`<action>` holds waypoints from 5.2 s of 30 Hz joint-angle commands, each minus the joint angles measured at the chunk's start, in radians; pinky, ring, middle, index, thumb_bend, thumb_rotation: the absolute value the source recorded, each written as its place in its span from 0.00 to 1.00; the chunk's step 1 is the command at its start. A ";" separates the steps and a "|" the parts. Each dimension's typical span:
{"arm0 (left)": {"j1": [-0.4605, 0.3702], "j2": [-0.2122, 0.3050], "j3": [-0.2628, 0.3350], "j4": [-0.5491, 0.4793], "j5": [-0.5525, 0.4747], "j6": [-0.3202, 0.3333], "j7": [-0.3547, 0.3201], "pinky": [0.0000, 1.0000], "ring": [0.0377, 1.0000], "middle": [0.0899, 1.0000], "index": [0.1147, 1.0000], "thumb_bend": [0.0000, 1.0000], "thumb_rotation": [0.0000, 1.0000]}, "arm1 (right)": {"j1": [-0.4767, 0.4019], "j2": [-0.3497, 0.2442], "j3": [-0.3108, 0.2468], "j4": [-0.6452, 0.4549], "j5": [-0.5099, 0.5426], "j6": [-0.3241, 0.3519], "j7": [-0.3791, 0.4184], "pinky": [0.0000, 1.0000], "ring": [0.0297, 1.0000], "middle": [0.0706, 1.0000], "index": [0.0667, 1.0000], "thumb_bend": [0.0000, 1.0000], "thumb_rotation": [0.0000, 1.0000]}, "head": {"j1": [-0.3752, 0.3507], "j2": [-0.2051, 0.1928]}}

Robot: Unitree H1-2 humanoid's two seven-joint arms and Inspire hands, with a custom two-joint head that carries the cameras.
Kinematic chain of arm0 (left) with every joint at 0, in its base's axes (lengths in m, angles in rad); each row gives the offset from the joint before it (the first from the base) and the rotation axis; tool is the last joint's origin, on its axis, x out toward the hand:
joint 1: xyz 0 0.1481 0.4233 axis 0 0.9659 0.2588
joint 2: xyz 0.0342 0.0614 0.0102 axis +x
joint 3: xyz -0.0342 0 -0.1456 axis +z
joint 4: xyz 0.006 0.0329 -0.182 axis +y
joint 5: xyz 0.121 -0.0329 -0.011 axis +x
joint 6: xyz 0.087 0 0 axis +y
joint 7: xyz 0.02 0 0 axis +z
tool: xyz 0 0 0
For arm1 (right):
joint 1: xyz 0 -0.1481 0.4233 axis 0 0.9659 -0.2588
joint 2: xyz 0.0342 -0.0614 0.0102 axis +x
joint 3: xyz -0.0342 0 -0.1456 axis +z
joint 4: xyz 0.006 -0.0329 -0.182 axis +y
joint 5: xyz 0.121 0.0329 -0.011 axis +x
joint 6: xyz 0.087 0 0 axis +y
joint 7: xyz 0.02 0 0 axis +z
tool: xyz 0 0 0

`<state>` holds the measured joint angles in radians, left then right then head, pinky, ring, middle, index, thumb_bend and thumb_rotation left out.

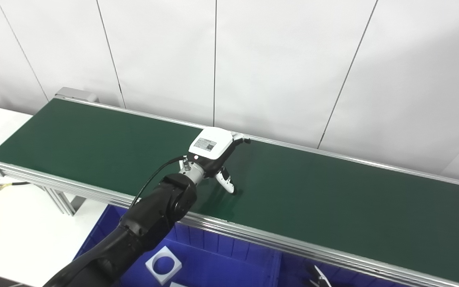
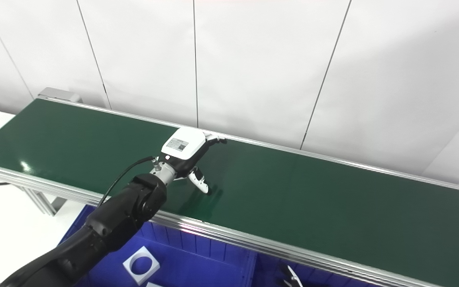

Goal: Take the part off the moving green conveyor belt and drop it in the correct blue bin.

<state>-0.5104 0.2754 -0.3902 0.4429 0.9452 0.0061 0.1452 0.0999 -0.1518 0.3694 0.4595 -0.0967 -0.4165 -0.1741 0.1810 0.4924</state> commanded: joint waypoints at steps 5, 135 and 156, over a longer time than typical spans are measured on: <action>-0.050 -0.012 0.040 -0.072 -0.028 0.128 -0.067 0.67 0.75 0.77 0.76 1.00 0.21 | -0.010 -0.007 0.008 -0.024 -0.003 -0.053 -0.018 0.76 0.82 0.91 0.89 0.85 0.88 | -0.001 0.004; 0.385 -0.120 -0.069 -0.591 0.061 0.440 -0.430 0.23 0.28 0.34 0.45 0.52 0.00 | 0.034 0.001 -0.199 -0.255 0.082 -0.053 0.270 0.74 0.78 0.86 0.88 0.85 0.83 | 0.191 0.354; 0.534 -0.146 -0.068 -0.232 -0.048 0.110 0.086 0.39 0.38 0.37 0.46 0.52 0.00 | 0.030 0.029 -0.206 -0.245 0.059 -0.053 0.262 0.74 0.78 0.86 0.89 0.85 0.82 | 0.147 0.341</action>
<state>0.0508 0.1281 -0.4597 0.2137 0.9013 0.1679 0.1709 0.1397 -0.1280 0.1691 0.2412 -0.0361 -0.4172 0.0921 0.3313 0.8345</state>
